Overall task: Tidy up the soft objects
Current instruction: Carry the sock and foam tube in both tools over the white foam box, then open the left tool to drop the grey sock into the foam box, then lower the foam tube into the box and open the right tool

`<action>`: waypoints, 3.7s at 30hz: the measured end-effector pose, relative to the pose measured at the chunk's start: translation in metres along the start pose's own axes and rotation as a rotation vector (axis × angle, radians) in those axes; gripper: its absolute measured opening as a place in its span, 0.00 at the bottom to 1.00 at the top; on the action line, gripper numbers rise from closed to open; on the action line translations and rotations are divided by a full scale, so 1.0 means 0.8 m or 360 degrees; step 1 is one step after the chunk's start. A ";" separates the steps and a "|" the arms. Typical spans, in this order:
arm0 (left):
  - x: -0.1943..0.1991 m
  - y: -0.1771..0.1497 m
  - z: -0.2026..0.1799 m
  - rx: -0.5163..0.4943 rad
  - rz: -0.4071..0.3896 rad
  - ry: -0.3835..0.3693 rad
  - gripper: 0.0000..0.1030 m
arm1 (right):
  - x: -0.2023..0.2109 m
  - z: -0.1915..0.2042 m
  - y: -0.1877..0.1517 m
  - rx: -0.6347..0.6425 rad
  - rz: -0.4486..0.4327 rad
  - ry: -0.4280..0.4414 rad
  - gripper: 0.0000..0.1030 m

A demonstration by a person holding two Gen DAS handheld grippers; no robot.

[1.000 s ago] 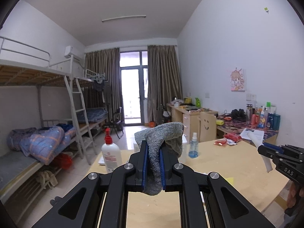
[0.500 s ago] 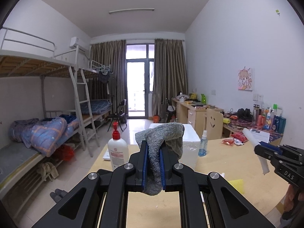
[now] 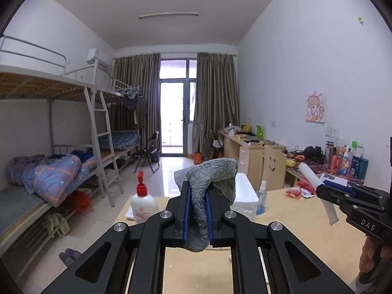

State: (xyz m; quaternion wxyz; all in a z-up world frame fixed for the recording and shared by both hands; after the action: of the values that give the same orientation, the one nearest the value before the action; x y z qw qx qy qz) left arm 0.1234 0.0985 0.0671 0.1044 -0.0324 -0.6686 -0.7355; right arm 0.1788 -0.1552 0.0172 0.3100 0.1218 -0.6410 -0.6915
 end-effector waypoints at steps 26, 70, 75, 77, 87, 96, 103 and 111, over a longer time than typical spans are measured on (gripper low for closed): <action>-0.108 0.028 0.008 0.0002 0.0089 0.0005 0.12 | -0.101 -0.012 0.048 0.0022 0.0135 0.0083 0.19; -0.238 0.031 -0.035 -0.0044 0.0302 -0.0204 0.12 | -0.143 -0.051 0.060 -0.0030 0.0209 -0.0052 0.19; -0.249 0.033 -0.029 -0.0010 0.0327 -0.0179 0.19 | -0.144 -0.052 0.060 -0.0026 0.0218 -0.0053 0.19; -0.250 0.034 -0.027 0.0022 0.0337 -0.0172 0.41 | -0.144 -0.053 0.060 -0.0030 0.0218 -0.0052 0.19; -0.218 0.046 -0.016 0.0018 0.0205 -0.0005 0.99 | -0.145 -0.052 0.057 -0.0041 0.0219 -0.0042 0.19; -0.194 0.051 -0.009 -0.0014 0.0168 0.0047 0.99 | -0.149 -0.039 0.060 -0.0006 0.0229 -0.0003 0.19; -0.183 0.044 0.016 0.0006 0.0187 0.0114 0.99 | -0.165 -0.024 0.060 0.0009 0.0248 0.0049 0.19; -0.167 0.036 0.043 0.0011 0.0187 0.0217 0.99 | -0.198 0.003 0.063 0.0037 0.0270 0.0110 0.19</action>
State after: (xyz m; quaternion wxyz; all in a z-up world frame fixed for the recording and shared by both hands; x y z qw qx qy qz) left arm 0.2565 0.1446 0.0737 0.1929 -0.0210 -0.6595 -0.7262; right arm 0.3141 -0.0603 0.0295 0.3880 0.0944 -0.6460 -0.6506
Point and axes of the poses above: each gripper's, at about its wrist camera, not at the fingertips, and x roughly against the way its jaws point, z to its left, y to its top, the point moved 2 cm from there along -x, roughly the way its jaws point, and after that the axes turned 7 degrees about -x, right-handed, at the moved point
